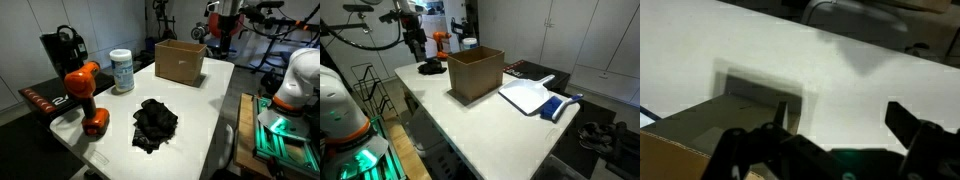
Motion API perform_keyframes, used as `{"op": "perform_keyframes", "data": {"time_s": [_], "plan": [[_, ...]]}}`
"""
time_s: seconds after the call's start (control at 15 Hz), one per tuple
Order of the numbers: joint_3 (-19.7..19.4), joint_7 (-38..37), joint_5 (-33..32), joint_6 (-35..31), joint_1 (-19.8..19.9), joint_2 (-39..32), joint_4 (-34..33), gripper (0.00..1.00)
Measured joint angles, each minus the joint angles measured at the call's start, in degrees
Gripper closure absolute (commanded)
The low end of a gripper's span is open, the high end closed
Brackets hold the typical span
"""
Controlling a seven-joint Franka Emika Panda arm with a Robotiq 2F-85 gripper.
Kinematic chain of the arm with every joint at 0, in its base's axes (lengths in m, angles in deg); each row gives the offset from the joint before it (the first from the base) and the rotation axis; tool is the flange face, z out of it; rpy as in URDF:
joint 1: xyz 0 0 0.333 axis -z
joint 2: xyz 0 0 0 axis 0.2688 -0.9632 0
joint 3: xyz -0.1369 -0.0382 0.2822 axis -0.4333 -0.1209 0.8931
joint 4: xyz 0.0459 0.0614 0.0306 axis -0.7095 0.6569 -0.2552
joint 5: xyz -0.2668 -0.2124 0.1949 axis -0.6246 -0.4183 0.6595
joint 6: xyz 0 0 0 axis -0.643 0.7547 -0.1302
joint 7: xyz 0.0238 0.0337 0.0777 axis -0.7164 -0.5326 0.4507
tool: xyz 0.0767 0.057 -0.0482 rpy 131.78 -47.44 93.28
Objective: Turn the brown box upside down.
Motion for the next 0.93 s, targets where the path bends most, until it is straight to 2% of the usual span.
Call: {"op": "perform_keyframes", "data": {"time_s": [0.53, 0.93], "plan": [[-0.36, -0.36, 0.00, -0.18, -0.08, 0.00, -0.12, 0.00], [-6.46, -3.01, -2.70, -6.05, 3.95, -0.42, -6.08, 0.00]]}}
